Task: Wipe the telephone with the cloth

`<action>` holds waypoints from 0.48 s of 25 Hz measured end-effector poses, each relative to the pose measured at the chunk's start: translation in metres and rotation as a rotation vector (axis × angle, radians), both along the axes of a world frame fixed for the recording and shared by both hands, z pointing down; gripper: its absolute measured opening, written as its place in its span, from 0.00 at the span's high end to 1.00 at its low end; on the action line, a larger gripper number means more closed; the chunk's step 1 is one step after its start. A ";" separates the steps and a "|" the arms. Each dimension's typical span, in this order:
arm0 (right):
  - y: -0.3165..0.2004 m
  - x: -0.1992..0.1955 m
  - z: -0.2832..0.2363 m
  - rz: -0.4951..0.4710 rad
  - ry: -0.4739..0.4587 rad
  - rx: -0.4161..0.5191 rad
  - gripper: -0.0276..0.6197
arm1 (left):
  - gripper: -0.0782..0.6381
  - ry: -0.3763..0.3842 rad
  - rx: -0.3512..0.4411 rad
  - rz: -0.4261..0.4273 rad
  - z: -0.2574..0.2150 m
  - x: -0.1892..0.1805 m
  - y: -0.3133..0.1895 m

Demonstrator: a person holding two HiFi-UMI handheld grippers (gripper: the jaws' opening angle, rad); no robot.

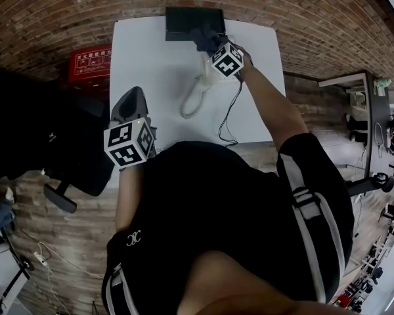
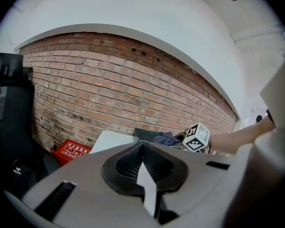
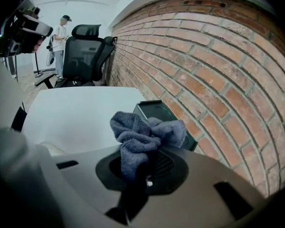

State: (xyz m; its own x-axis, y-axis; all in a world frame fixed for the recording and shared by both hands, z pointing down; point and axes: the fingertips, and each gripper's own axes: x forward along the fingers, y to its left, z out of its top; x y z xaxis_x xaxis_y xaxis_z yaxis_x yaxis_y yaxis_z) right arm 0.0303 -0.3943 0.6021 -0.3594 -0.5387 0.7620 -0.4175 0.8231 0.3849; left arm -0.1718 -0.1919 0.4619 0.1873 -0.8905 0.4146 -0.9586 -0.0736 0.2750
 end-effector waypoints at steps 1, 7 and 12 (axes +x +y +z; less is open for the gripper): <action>0.004 0.001 -0.001 0.001 -0.003 0.000 0.91 | 0.90 0.000 0.001 0.009 0.000 0.002 -0.001; 0.029 0.007 0.003 0.011 -0.029 -0.005 0.91 | 0.90 -0.008 0.001 0.054 -0.001 0.012 -0.008; 0.058 0.013 0.009 0.010 -0.051 -0.027 0.91 | 0.90 -0.019 0.000 0.089 -0.003 0.022 -0.011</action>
State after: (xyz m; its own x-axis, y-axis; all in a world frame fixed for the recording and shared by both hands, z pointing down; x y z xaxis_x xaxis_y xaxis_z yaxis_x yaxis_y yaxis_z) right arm 0.0430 -0.3364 0.6112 -0.3930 -0.5222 0.7569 -0.4446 0.8284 0.3407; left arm -0.1500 -0.2028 0.4591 0.2579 -0.8708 0.4186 -0.9533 -0.1588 0.2569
